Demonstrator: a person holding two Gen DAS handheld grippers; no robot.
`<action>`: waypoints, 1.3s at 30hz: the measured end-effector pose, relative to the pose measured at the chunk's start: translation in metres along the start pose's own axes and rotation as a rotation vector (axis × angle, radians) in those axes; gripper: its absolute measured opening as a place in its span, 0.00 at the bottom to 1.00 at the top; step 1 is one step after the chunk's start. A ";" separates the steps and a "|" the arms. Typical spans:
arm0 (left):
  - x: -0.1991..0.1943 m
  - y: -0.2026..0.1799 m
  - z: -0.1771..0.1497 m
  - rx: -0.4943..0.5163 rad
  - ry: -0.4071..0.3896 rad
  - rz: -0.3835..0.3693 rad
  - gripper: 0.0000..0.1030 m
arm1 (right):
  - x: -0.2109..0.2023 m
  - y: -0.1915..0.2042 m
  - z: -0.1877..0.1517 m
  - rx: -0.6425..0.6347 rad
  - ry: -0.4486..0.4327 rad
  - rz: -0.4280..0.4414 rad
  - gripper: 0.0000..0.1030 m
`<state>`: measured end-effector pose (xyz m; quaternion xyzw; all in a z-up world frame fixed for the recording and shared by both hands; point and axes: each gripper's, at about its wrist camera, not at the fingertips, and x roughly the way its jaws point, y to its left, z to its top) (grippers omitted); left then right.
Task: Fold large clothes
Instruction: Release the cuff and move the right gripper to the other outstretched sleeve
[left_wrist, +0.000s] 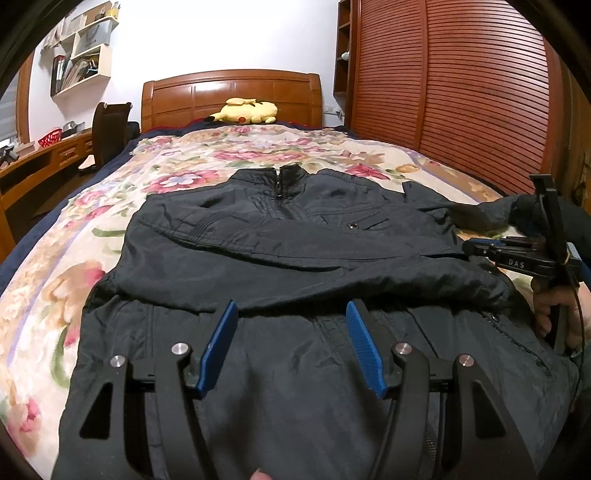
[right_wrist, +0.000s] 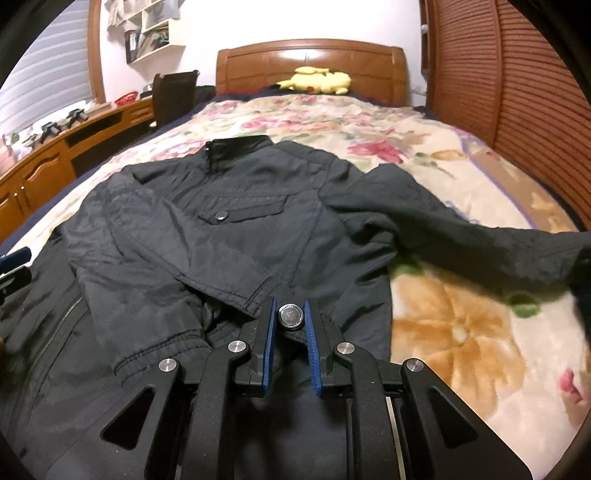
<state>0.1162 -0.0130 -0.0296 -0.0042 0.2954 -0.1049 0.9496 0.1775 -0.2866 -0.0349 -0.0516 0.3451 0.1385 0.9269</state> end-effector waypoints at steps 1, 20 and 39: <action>0.000 0.000 0.000 0.000 0.001 0.000 0.59 | -0.001 0.001 0.000 -0.006 0.000 -0.002 0.13; 0.001 0.000 -0.001 0.002 -0.004 0.002 0.59 | -0.043 -0.018 0.002 -0.064 0.002 -0.157 0.63; 0.001 -0.003 0.000 0.010 0.000 -0.023 0.59 | -0.039 -0.146 0.047 0.122 0.077 -0.310 0.63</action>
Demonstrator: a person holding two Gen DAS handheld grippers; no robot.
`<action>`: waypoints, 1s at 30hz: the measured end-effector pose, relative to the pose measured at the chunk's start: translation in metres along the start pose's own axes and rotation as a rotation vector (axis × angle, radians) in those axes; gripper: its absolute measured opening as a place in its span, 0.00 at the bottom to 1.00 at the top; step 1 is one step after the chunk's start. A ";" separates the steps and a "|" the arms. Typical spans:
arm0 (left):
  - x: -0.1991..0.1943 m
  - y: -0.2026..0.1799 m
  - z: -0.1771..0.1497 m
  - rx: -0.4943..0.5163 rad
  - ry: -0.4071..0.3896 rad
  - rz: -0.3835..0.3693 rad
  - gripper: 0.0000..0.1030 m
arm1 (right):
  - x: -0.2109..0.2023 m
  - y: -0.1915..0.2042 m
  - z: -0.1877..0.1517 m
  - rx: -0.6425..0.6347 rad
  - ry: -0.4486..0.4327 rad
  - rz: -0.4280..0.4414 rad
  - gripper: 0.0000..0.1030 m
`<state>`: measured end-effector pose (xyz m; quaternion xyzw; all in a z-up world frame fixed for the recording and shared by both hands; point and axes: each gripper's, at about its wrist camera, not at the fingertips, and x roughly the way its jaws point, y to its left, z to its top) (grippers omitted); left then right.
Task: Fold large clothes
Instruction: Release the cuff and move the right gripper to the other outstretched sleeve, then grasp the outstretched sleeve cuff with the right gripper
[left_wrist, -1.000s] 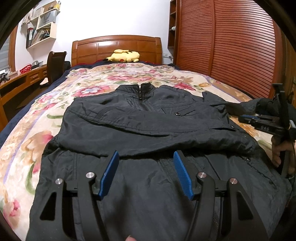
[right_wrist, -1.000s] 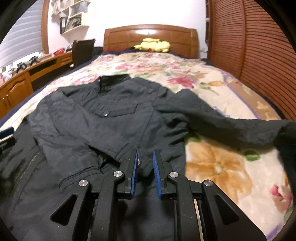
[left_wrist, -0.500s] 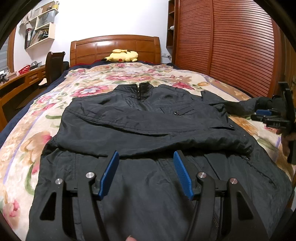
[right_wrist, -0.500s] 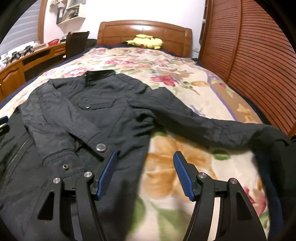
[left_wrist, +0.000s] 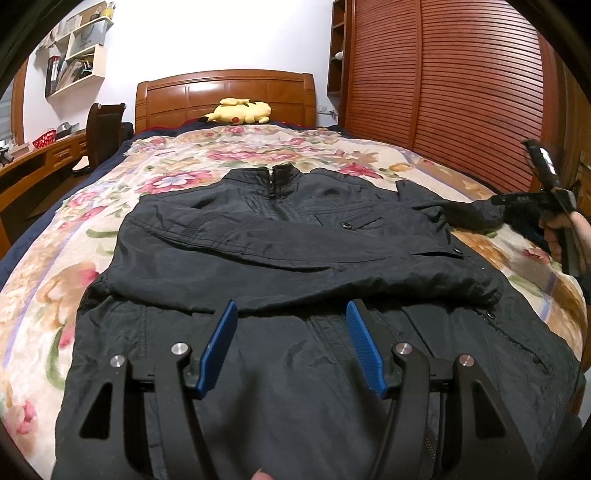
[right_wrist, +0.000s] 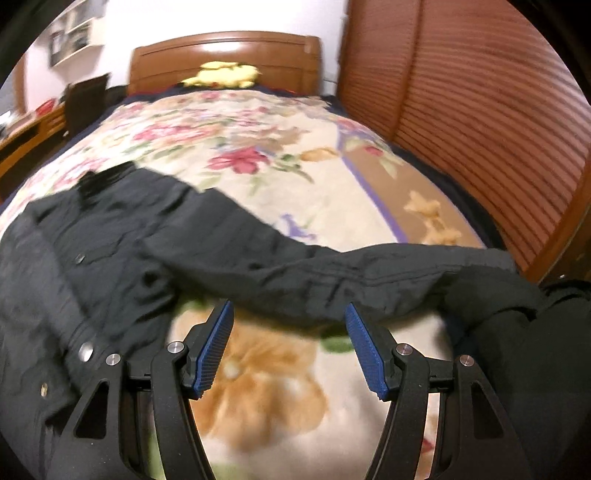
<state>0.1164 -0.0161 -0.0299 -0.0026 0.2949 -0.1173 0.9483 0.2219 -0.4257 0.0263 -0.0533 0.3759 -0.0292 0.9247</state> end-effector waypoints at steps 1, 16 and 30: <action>0.000 0.000 0.000 -0.001 0.000 0.000 0.59 | 0.007 -0.005 0.003 0.032 0.014 -0.009 0.63; -0.002 0.000 -0.001 -0.012 -0.006 -0.013 0.59 | 0.053 -0.045 -0.012 0.325 0.104 -0.039 0.73; -0.002 -0.001 -0.001 -0.009 0.006 -0.010 0.59 | 0.083 -0.059 -0.007 0.449 0.073 0.038 0.37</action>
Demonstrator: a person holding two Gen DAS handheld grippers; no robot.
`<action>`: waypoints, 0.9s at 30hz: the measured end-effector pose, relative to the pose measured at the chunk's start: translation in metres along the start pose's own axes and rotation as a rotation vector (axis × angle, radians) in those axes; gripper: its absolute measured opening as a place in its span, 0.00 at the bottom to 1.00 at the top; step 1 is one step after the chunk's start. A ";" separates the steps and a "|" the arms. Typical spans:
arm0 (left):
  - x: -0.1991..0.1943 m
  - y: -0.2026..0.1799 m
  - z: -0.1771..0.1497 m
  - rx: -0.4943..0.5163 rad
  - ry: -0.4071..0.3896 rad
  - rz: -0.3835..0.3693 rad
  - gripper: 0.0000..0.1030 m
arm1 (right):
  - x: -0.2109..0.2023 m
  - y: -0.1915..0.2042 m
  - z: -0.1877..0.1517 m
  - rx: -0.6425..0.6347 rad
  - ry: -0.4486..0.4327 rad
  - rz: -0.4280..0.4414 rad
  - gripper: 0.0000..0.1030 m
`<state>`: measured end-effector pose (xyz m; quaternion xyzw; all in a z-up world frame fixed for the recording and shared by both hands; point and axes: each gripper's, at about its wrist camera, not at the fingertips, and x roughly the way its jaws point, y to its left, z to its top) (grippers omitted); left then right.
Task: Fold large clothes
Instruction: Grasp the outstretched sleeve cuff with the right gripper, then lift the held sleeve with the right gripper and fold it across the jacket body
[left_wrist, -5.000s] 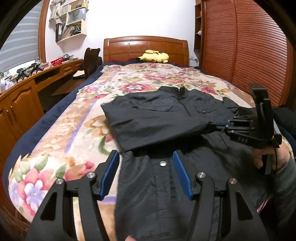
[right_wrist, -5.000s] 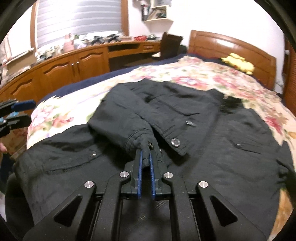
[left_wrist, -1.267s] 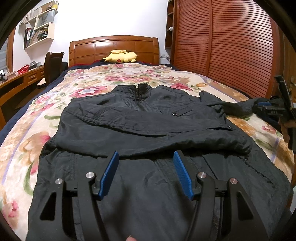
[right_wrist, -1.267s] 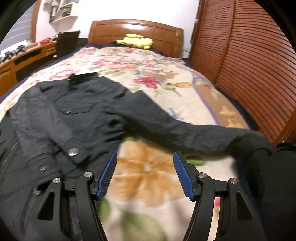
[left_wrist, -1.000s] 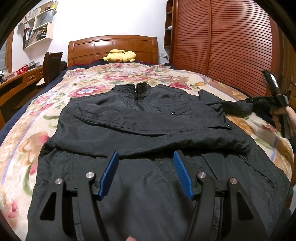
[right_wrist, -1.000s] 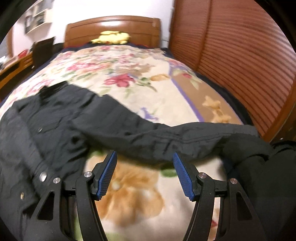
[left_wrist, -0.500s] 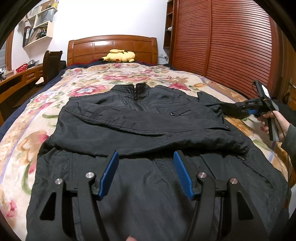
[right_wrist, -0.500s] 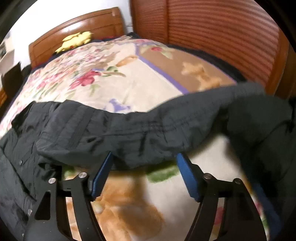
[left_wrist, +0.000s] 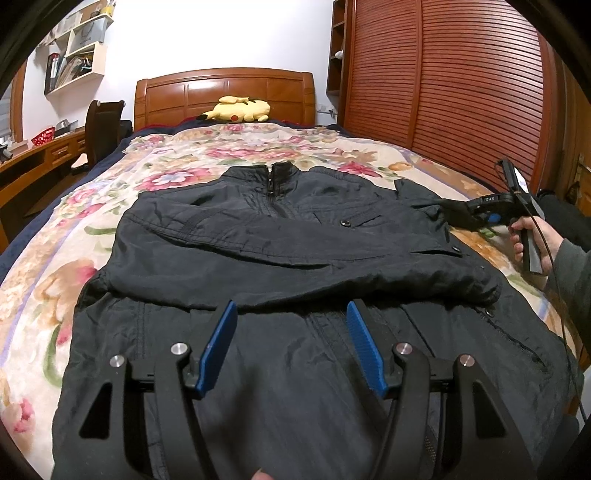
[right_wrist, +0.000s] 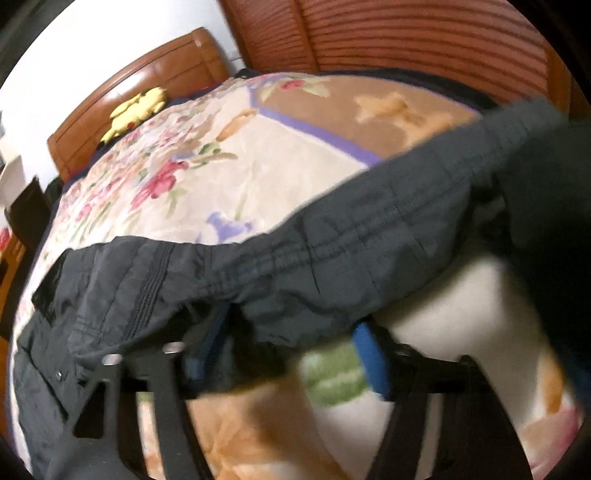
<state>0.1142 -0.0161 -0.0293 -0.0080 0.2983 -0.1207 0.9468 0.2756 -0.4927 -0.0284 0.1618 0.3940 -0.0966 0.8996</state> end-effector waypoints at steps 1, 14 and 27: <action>0.000 0.000 0.000 0.000 0.000 0.000 0.59 | -0.004 0.006 0.002 -0.046 -0.011 -0.019 0.28; -0.001 0.001 0.000 -0.010 -0.014 0.005 0.60 | -0.099 0.115 0.017 -0.394 -0.210 0.052 0.03; -0.005 0.008 0.000 -0.038 -0.027 0.006 0.60 | -0.148 0.248 -0.087 -0.686 -0.162 0.365 0.04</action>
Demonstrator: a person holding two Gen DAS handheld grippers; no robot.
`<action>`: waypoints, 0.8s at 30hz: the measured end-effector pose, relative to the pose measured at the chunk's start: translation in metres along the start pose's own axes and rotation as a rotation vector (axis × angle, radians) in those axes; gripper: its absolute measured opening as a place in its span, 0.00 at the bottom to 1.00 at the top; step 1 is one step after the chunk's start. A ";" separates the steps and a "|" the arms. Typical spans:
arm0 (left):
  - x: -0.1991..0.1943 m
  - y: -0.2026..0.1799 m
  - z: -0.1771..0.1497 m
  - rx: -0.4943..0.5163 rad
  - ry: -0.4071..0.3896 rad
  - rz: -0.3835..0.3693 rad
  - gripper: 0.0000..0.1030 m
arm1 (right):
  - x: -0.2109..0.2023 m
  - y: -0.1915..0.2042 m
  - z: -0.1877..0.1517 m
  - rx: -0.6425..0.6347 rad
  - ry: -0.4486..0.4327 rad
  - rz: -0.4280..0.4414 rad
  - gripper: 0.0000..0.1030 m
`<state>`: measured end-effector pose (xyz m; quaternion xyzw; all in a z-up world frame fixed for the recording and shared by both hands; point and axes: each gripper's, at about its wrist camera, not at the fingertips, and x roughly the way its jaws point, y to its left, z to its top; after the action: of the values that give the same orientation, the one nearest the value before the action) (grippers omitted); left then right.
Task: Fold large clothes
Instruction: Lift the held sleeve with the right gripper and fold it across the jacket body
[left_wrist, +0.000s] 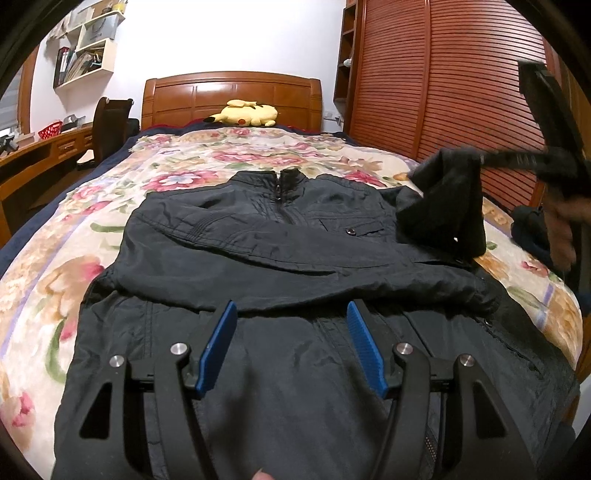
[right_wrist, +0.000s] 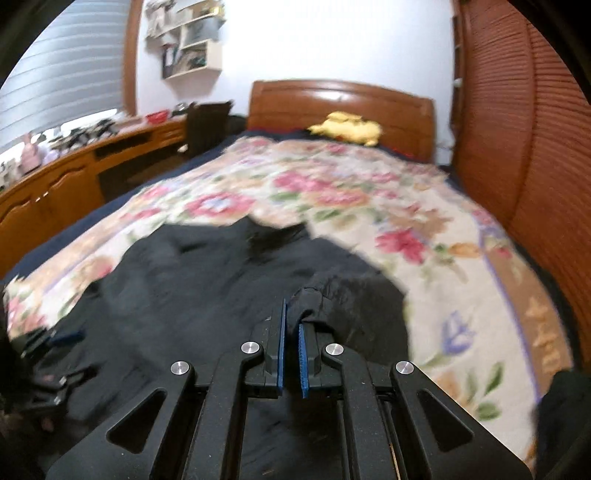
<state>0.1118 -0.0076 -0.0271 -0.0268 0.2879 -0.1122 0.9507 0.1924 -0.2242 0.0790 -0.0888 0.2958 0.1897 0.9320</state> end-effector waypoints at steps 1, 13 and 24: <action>0.000 0.000 0.000 0.000 0.000 -0.001 0.60 | 0.005 0.006 -0.009 0.003 0.023 0.015 0.04; 0.000 0.002 0.000 -0.009 -0.002 -0.004 0.60 | 0.007 0.025 -0.065 0.033 0.132 -0.013 0.16; 0.000 0.002 -0.001 -0.008 0.000 -0.004 0.60 | -0.035 0.009 -0.089 0.044 0.092 -0.107 0.54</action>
<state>0.1121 -0.0057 -0.0279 -0.0310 0.2883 -0.1128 0.9504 0.1165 -0.2510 0.0268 -0.0928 0.3374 0.1286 0.9279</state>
